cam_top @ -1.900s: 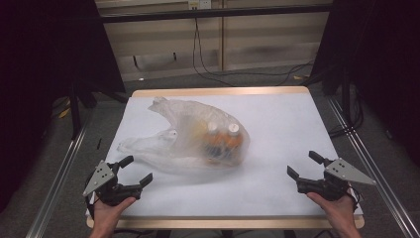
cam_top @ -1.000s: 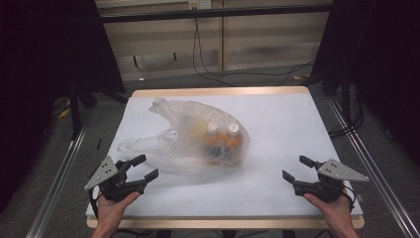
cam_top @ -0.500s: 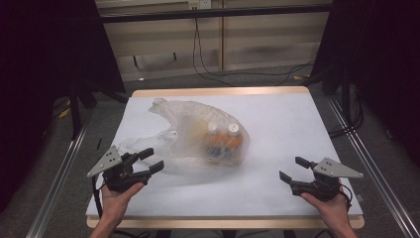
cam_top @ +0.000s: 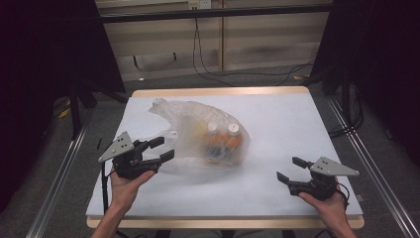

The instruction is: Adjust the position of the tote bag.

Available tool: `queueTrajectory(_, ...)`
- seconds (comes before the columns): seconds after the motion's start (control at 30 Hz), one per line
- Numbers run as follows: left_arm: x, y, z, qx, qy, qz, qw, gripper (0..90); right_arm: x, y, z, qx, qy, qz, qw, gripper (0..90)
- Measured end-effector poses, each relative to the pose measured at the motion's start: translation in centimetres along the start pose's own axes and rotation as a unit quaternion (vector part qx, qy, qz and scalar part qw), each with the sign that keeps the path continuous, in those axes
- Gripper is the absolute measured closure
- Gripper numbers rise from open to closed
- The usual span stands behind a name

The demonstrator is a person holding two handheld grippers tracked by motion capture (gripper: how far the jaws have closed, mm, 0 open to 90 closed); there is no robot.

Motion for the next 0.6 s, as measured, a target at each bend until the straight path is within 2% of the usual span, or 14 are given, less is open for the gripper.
queueTrajectory(0.03, -0.1, 0.2, -0.1, -0.005, -0.001, -0.002, 1.0, 40.1, 0.1, 0.0, 0.0, -0.002, 0.003, -0.002, 1.0, 22.0)
queueTrajectory(0.07, -0.3, 0.4, 0.0, 0.0, 0.0, 0.0, 1.0, 40.1, 0.1, 0.0, -0.1, -0.003, 0.002, -0.003, 1.0, 21.8)
queueTrajectory(0.13, -0.7, 0.7, -0.1, -0.004, 0.001, -0.004, 1.0, 40.2, 0.0, 0.0, -0.1, -0.001, 0.002, -0.001, 1.0, 21.7)
queueTrajectory(0.17, -0.9, 0.8, 0.0, 0.004, 0.004, 0.0, 1.0, 40.2, 0.0, 0.0, -0.1, -0.002, 0.002, -0.001, 1.0, 21.7)
queueTrajectory(0.27, -1.5, 1.4, -0.1, -0.004, 0.004, 0.002, 1.0, 40.1, 0.1, 0.0, -0.1, -0.003, 0.002, -0.004, 1.0, 21.6)
queueTrajectory(0.37, -2.0, 2.2, -0.5, -0.007, -0.007, 0.004, 0.9999, 38.4, 0.1, 0.1, 0.0, -0.003, 0.003, -0.005, 1.0, 21.5)
queueTrajectory(0.47, -2.3, 2.8, -0.9, -0.015, -0.003, -0.005, 0.9999, 36.7, 0.1, 0.1, 0.1, -0.002, 0.004, -0.006, 1.0, 21.4)
queueTrajectory(0.6, -3.1, 3.6, -0.9, -0.009, -0.001, 0.001, 1.0, 36.4, 0.2, 0.2, 0.1, -0.001, 0.008, -0.008, 0.9999, 21.3)
Point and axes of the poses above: each handheld gripper's, and its own axes: y roughly forward along the jaws, x roughly out of its underside, z roughly to its right, the point moved 9 cm from there along y, roughly forward along the jaws, and after that the axes turned 6 degrees about y, right-handed, at the moved point
